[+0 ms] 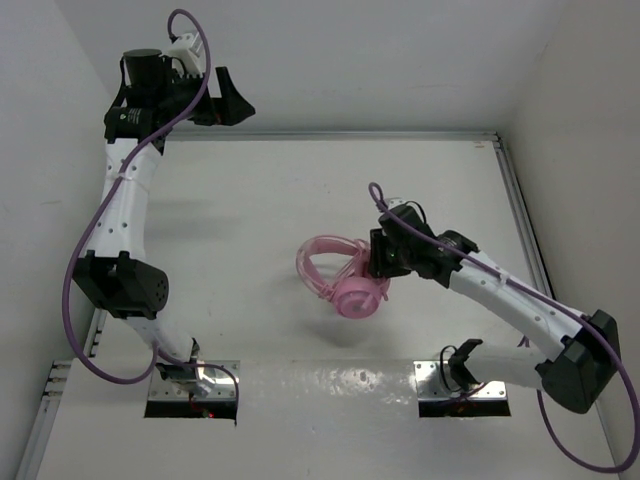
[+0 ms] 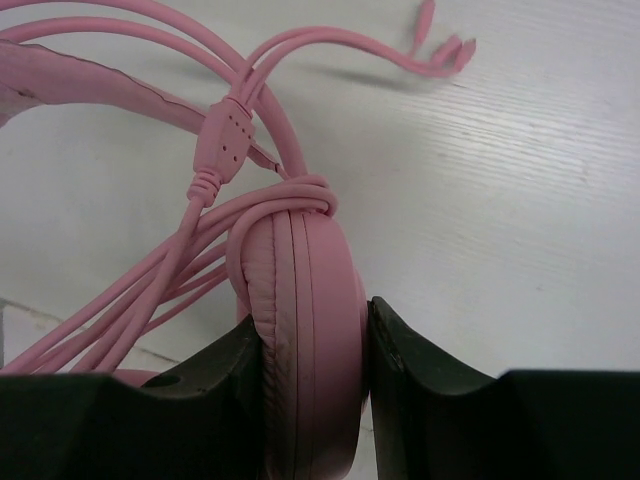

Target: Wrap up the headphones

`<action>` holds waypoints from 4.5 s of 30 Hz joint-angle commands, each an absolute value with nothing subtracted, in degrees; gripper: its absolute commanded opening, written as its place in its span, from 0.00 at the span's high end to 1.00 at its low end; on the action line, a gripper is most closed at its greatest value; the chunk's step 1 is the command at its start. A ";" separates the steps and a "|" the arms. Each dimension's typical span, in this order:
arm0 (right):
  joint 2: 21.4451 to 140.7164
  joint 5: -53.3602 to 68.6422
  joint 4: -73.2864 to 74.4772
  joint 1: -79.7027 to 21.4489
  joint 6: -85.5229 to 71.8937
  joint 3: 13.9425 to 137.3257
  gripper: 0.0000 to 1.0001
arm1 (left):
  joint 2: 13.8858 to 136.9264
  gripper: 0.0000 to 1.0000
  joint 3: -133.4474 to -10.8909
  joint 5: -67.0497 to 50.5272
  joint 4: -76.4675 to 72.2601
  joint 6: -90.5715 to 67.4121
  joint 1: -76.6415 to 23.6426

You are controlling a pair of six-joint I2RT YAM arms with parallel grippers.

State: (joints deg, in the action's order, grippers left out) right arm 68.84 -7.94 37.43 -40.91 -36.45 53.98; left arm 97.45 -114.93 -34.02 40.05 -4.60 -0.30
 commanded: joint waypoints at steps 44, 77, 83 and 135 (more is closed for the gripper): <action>76.21 9.33 21.36 -54.49 -40.69 60.74 1.00 | 97.91 0.06 -112.41 -35.33 34.19 -5.54 -0.18; 71.63 1.54 23.12 -52.03 -26.30 65.47 1.00 | 103.08 0.34 -105.99 -38.31 28.38 3.50 -1.14; 73.47 9.31 24.52 -51.94 -16.27 77.05 1.00 | 111.27 0.31 -106.70 -51.41 26.99 4.22 -2.54; 70.48 5.70 6.06 -63.18 -34.37 52.20 1.00 | 106.52 0.23 -96.59 -49.48 40.26 24.79 -20.48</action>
State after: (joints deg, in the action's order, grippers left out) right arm 69.58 3.07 10.00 -60.47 -33.01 47.94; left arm 107.96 -93.67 -50.00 43.20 25.89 -20.91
